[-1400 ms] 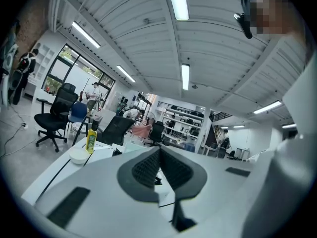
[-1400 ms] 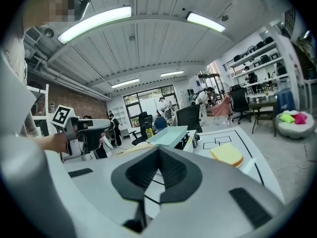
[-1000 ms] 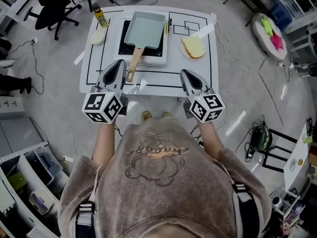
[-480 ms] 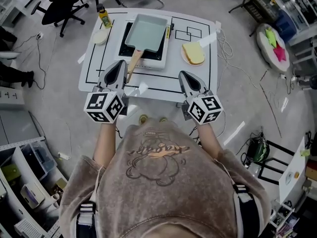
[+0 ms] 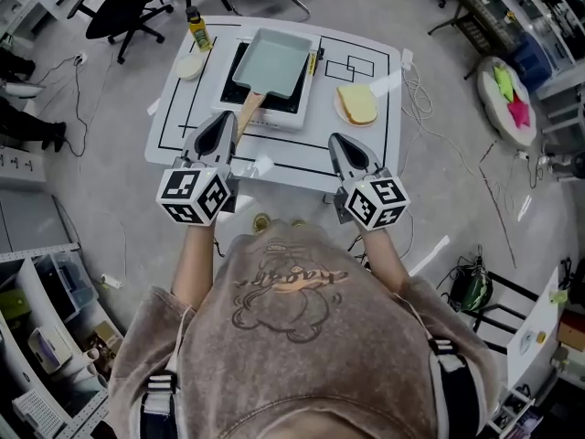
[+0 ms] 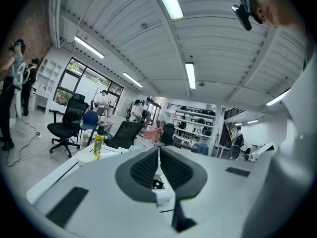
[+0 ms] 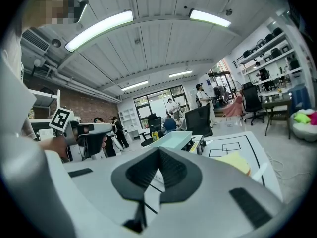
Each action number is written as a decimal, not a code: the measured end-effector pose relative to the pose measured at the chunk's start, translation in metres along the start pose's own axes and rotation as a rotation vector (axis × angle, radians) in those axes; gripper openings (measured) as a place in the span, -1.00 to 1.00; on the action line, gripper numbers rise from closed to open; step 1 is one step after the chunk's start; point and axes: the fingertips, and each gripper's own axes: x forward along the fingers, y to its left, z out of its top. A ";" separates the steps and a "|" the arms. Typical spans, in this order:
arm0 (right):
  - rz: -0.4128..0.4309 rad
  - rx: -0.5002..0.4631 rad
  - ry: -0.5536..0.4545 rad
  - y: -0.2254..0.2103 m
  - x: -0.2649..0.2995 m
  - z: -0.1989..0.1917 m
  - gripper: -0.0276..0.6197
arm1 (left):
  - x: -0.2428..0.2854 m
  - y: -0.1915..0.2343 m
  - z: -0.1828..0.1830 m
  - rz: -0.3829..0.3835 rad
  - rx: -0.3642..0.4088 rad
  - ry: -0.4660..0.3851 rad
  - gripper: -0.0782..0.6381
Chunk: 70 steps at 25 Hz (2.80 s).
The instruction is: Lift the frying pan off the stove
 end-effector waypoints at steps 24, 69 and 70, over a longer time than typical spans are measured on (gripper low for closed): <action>0.013 0.033 0.020 -0.001 -0.001 -0.014 -0.92 | 0.034 0.008 -0.011 -0.062 0.045 0.179 0.21; -0.065 0.135 0.029 -0.043 -0.003 -0.033 -0.92 | 0.087 0.035 -0.177 -0.302 -0.043 1.133 -0.05; -0.068 0.137 0.028 -0.044 -0.004 -0.033 -0.92 | 0.087 0.033 -0.179 -0.306 -0.027 1.146 -0.09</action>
